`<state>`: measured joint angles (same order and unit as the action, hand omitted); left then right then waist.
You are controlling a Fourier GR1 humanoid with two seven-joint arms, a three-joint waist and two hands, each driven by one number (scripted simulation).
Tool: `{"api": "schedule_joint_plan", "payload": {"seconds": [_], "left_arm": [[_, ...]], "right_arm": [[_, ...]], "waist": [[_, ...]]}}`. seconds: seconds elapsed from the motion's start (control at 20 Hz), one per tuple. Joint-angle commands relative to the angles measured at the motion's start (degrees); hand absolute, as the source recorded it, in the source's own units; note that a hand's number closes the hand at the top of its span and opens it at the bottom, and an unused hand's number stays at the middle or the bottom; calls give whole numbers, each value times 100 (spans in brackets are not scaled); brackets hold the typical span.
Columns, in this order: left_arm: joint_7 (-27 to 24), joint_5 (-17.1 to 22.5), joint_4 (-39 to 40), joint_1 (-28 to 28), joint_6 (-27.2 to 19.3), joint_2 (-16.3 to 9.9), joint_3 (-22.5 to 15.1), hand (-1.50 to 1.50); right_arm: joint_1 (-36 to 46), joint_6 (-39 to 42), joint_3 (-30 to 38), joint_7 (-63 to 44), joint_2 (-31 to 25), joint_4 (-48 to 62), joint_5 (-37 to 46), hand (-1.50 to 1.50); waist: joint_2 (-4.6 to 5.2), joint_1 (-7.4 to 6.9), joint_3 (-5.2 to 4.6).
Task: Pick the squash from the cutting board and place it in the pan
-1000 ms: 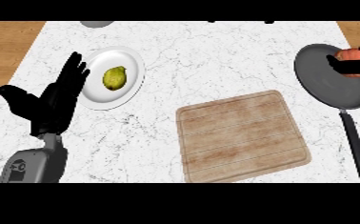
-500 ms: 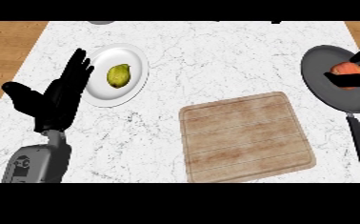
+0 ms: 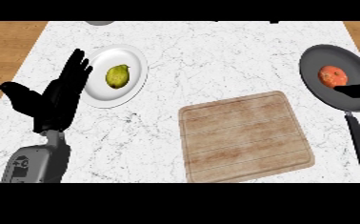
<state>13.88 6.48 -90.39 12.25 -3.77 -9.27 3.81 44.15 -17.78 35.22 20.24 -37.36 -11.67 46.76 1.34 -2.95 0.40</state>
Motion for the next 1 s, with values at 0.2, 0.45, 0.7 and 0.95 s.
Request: {"api": "schedule_joint_plan", "payload": {"seconds": [0.2,0.45,0.7,0.95], "left_arm": [[-200,-12,-115,-424,80,-34,36,0],[-26,-21,-36,-163,-33,-19,86,0],[150,43,-333,-339,-25,-87,147,0],[-13,33,-10,-101,11,-26,170,0]], "right_arm": [[-454,923,1360,1250,-361,32,-1504,-150],[-874,2241,1816,1627,-1011,162,-2060,-150],[-1713,3845,2101,2215,-1518,311,-2475,-150],[-2119,4034,2006,2654,-1327,126,-2629,-150]], "waist": [[-62,177,-1],[-72,252,-9],[-113,308,-12],[-98,249,-20]]}}
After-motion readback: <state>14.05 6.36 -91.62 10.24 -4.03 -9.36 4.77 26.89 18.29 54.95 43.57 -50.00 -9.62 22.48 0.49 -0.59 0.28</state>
